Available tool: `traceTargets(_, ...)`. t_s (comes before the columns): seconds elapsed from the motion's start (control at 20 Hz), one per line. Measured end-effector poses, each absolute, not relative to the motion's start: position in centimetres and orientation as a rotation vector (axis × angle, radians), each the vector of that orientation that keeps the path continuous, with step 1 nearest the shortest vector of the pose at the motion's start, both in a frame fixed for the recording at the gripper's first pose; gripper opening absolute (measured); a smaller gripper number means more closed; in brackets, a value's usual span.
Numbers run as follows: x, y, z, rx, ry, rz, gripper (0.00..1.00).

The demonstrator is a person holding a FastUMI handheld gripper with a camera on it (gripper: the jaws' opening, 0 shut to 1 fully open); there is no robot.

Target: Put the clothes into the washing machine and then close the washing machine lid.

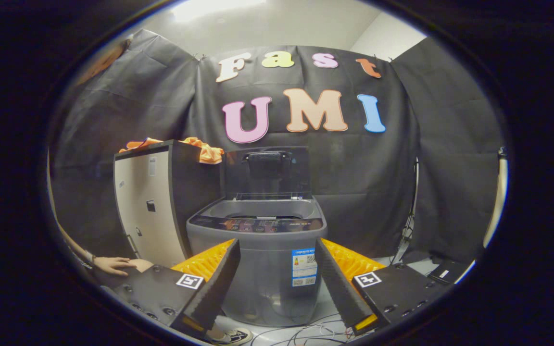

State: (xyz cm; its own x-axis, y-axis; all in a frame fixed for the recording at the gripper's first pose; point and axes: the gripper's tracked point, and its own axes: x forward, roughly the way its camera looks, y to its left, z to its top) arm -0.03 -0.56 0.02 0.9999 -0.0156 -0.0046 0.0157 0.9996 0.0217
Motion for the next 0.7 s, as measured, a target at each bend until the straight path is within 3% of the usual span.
traceTargets(0.4,2.4,-0.9,1.8,0.056,0.022,-0.097,0.98)
traceTargets(0.7,9.5,4.2,13.0,0.033,-0.068,-0.025,0.97)
